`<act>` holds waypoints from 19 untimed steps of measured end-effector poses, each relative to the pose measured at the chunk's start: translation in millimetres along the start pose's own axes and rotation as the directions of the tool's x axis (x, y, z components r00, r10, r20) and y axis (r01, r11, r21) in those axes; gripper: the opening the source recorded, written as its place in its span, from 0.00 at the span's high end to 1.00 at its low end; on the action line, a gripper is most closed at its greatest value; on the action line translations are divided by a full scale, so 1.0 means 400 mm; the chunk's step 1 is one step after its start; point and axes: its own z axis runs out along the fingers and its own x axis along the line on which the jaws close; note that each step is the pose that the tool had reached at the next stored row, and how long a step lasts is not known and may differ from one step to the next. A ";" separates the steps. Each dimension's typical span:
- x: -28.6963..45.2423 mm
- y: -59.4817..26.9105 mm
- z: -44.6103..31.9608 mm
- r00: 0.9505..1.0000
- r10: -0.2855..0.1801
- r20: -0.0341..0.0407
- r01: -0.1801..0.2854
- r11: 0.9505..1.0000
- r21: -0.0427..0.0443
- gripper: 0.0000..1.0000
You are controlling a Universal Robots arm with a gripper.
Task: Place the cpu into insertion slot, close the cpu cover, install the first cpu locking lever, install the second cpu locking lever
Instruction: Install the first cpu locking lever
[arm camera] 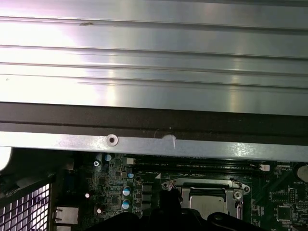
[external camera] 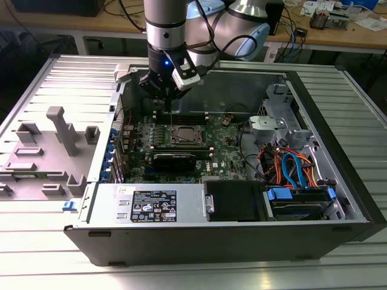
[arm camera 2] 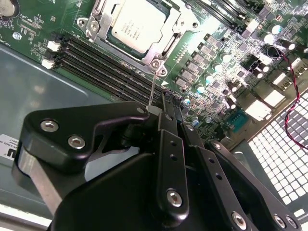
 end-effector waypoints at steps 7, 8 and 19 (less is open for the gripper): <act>-0.001 0.000 0.000 1.000 0.000 0.000 0.000 1.000 0.000 0.89; -0.002 0.000 0.000 1.000 0.000 0.000 0.000 1.000 0.000 0.89; -0.019 -0.001 0.000 1.000 0.000 0.000 0.000 1.000 0.000 0.89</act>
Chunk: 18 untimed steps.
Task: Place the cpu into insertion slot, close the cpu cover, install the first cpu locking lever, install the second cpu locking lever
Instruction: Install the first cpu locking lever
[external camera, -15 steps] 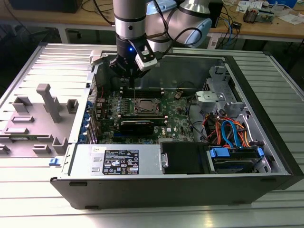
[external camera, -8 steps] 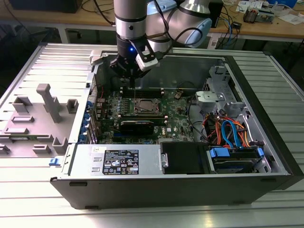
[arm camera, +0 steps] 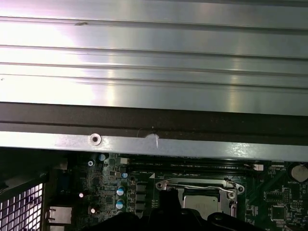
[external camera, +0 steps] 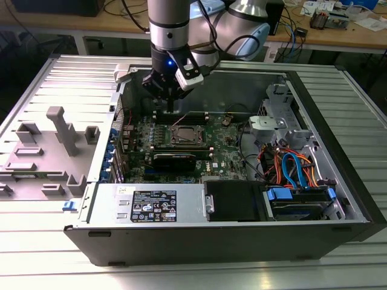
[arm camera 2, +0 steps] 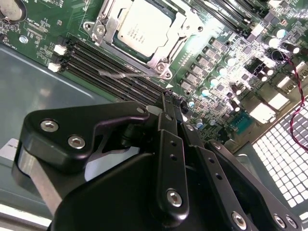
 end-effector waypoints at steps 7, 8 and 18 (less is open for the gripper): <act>-0.004 0.000 0.000 1.000 0.000 0.000 0.000 1.000 0.000 0.89; -0.004 0.000 0.000 1.000 0.000 0.000 0.000 1.000 0.000 0.89; -0.008 0.000 0.001 1.000 0.000 0.000 0.000 1.000 0.000 0.89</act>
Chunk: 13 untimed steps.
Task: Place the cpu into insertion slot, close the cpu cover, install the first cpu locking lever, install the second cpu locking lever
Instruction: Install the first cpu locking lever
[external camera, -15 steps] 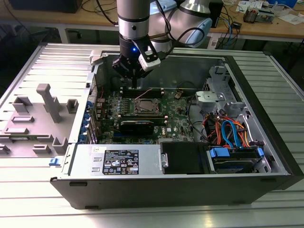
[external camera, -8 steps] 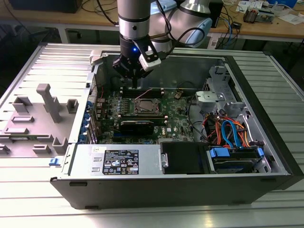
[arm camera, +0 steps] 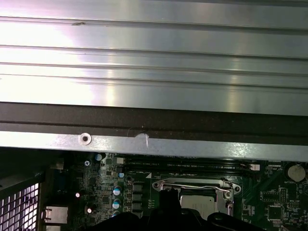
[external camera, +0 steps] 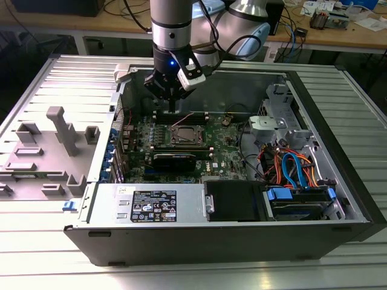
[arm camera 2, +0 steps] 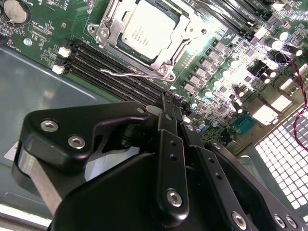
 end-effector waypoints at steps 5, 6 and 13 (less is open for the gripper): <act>-0.006 -0.001 0.006 1.000 0.000 0.000 0.000 1.000 0.000 0.89; -0.007 -0.001 0.007 1.000 0.000 0.000 0.000 1.000 0.000 0.89; -0.027 -0.002 0.019 1.000 0.000 0.000 0.000 1.000 0.000 0.89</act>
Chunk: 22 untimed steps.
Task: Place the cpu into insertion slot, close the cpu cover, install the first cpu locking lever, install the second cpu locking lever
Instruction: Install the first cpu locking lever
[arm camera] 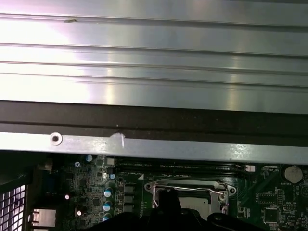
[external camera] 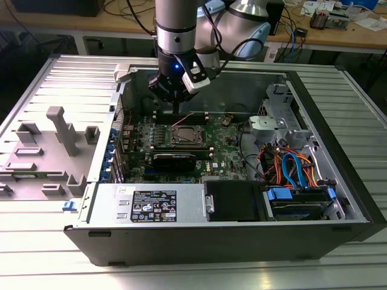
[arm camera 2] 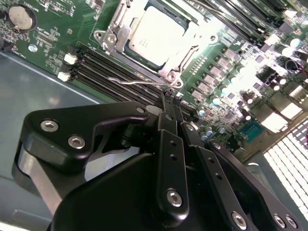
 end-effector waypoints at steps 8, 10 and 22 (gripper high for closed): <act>-0.021 -0.001 0.009 1.000 0.000 0.000 0.000 1.000 0.000 0.89; -0.025 -0.001 0.011 1.000 0.000 0.000 0.000 1.000 0.000 0.89; -0.044 0.005 0.027 1.000 0.000 0.000 0.000 1.000 0.000 0.89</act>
